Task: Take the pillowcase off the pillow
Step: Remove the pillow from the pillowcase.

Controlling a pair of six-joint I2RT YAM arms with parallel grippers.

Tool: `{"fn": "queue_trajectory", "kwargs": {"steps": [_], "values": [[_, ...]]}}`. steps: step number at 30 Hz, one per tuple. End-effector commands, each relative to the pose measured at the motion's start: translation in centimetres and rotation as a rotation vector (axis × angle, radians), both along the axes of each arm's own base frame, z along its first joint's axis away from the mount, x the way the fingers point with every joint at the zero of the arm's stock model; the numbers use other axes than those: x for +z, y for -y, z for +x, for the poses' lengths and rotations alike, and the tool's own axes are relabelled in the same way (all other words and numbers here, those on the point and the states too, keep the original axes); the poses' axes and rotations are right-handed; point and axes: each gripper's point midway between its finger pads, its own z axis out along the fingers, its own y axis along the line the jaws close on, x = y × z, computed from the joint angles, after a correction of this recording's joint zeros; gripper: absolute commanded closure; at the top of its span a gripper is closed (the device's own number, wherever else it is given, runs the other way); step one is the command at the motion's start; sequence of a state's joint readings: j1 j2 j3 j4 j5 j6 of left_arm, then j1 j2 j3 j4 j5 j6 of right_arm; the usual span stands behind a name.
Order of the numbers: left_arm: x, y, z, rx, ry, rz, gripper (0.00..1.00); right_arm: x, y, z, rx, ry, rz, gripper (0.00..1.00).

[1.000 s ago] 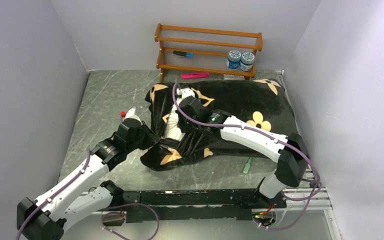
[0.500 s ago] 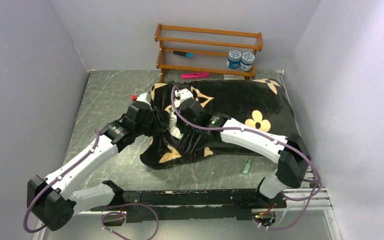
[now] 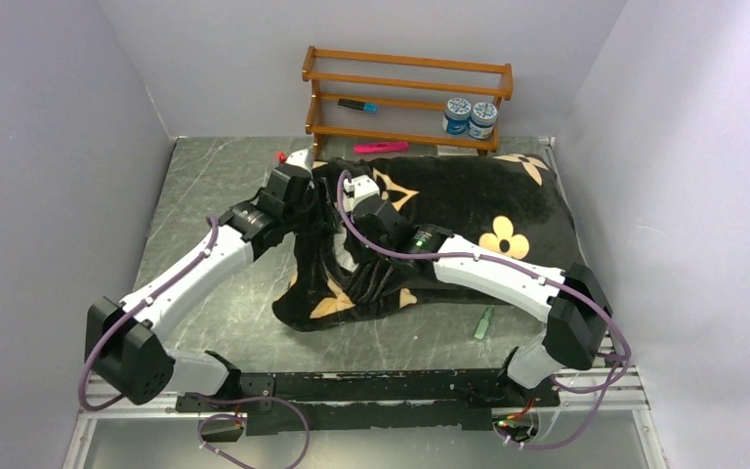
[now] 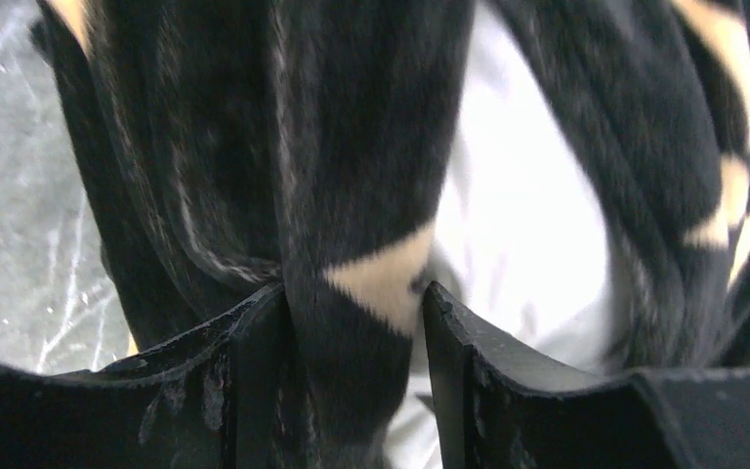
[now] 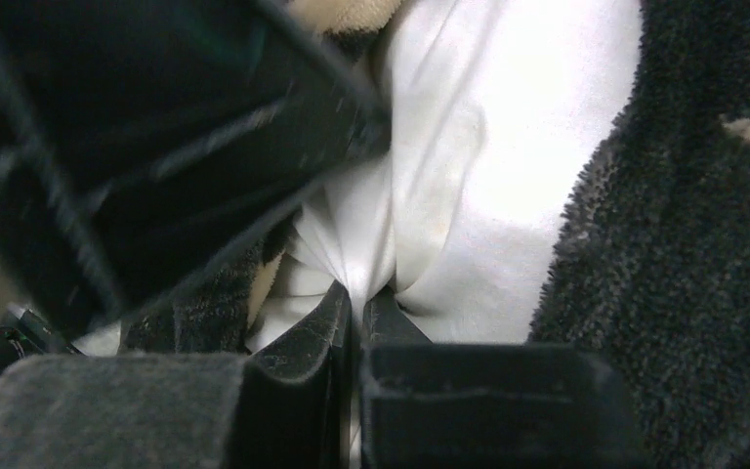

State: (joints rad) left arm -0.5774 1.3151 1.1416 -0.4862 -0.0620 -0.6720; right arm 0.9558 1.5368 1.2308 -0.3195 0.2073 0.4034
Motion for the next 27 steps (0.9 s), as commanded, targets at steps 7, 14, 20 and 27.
{"fn": "queue_trajectory", "kwargs": {"steps": [7, 14, 20, 27], "values": [[-0.3, -6.4, 6.6, 0.211, 0.093, 0.184, 0.48, 1.8, 2.3, 0.8, -0.089, 0.069, -0.009, 1.0], [-3.3, -12.9, 7.4, 0.34, 0.028, 0.257, 0.54, 1.6, 4.5, 1.7, -0.173, 0.079, -0.065, 1.0], [-7.6, -18.4, 6.5, 0.443, -0.091, 0.225, 0.58, 2.4, 7.0, 2.9, -0.244, 0.091, -0.079, 1.0], [-10.6, -18.5, 4.9, 0.388, -0.178, 0.14, 0.58, 2.6, 6.8, 3.0, -0.219, 0.079, -0.052, 1.0]]}}
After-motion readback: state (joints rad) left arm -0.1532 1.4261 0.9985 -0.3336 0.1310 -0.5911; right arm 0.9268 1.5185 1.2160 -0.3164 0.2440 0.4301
